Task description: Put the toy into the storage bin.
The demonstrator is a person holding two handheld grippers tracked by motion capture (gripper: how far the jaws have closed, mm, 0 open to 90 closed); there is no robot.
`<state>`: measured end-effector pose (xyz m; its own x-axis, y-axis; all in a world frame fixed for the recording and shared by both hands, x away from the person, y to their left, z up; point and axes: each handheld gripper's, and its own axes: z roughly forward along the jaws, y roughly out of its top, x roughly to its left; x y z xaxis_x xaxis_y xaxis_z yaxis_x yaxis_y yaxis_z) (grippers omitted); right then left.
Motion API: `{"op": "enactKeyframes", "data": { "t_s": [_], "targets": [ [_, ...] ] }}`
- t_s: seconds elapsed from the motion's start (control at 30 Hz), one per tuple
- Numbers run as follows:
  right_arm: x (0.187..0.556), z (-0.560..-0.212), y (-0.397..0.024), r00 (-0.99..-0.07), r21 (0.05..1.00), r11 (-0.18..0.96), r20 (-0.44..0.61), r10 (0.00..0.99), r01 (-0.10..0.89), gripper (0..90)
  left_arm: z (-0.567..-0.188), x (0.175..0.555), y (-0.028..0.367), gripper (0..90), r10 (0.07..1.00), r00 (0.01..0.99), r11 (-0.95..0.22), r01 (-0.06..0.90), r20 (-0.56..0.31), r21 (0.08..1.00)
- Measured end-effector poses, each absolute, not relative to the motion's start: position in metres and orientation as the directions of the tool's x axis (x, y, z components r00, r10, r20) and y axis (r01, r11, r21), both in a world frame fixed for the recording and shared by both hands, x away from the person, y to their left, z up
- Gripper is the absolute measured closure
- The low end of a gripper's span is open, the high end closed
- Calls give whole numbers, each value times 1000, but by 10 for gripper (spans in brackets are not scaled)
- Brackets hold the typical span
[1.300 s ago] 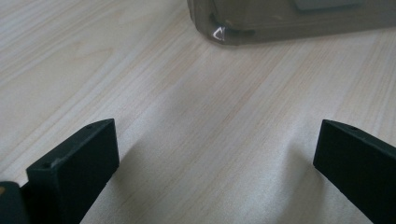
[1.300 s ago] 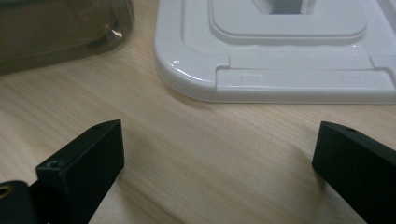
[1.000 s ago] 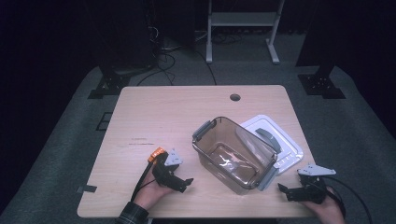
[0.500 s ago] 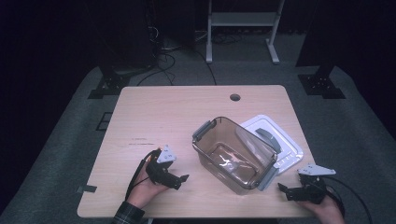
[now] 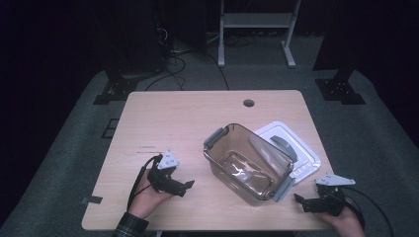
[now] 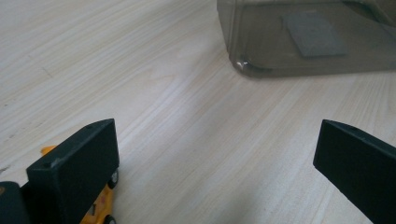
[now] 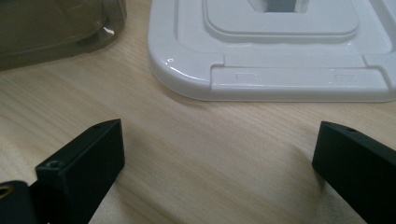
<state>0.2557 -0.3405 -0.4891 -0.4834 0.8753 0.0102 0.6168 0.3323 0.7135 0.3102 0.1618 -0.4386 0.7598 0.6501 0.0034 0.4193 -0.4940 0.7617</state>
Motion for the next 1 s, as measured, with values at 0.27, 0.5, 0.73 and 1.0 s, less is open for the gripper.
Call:
{"op": "enactKeyframes", "data": {
  "t_s": [0.27,0.5,0.73,1.0],
  "targets": [
    [256,-489,-340,-486,713,334,10,874,617,13,-431,313,178,0,679,734,-468,426,7,774],
    [257,-489,-340,-488,714,335,11,873,615,13,-426,314,189,0,694,720,-452,427,8,784],
    [257,-489,-340,-488,714,335,11,873,615,13,-424,317,198,0,706,708,-431,432,-2,792],
    [257,-489,-340,-488,714,335,11,873,615,13,-425,322,207,0,722,692,-426,438,6,792]
  ]
}}
